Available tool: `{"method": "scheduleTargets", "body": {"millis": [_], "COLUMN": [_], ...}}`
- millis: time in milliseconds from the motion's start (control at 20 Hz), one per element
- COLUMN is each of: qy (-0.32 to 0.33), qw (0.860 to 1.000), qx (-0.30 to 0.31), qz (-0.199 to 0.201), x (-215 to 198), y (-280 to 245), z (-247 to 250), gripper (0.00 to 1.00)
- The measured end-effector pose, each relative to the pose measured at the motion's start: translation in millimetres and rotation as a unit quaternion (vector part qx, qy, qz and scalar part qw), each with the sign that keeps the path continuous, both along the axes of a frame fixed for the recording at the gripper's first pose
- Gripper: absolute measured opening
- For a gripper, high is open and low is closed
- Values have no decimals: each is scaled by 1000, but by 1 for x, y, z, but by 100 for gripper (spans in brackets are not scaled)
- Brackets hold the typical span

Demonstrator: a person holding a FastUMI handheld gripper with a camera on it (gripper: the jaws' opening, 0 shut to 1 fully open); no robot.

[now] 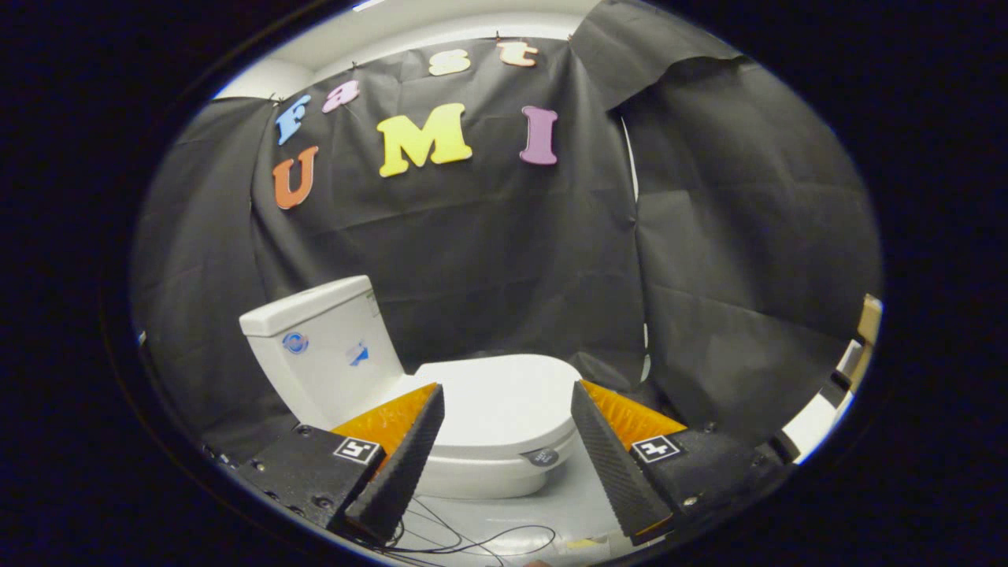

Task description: Open the toilet lid.

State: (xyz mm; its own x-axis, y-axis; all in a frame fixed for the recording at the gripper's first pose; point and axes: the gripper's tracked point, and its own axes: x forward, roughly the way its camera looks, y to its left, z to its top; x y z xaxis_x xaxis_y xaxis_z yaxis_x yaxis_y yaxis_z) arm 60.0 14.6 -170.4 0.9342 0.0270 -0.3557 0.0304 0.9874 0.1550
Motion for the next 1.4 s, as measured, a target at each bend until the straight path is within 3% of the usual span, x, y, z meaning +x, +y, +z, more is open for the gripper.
{"method": "scheduleTargets", "body": {"millis": [350, 550, 850, 1050, 1150, 1250, 1400], "qy": [87, 163, 234, 272, 303, 292, 279], "qw": [994, 978, 953, 919, 888, 849, 832], "qx": [72, 128, 192, 277, 335, 426, 465], "qz": [5, -22, -30, -63, -90, -110, -121], "x": [26, 44, 64, 69, 63, 72, 82], "y": [-5, -18, -24, -30, -29, -28, -31], "z": [-82, -140, -207, -243, -263, -259, -263], "gripper": [100, 99, 99, 95, 90, 89, 79]}}
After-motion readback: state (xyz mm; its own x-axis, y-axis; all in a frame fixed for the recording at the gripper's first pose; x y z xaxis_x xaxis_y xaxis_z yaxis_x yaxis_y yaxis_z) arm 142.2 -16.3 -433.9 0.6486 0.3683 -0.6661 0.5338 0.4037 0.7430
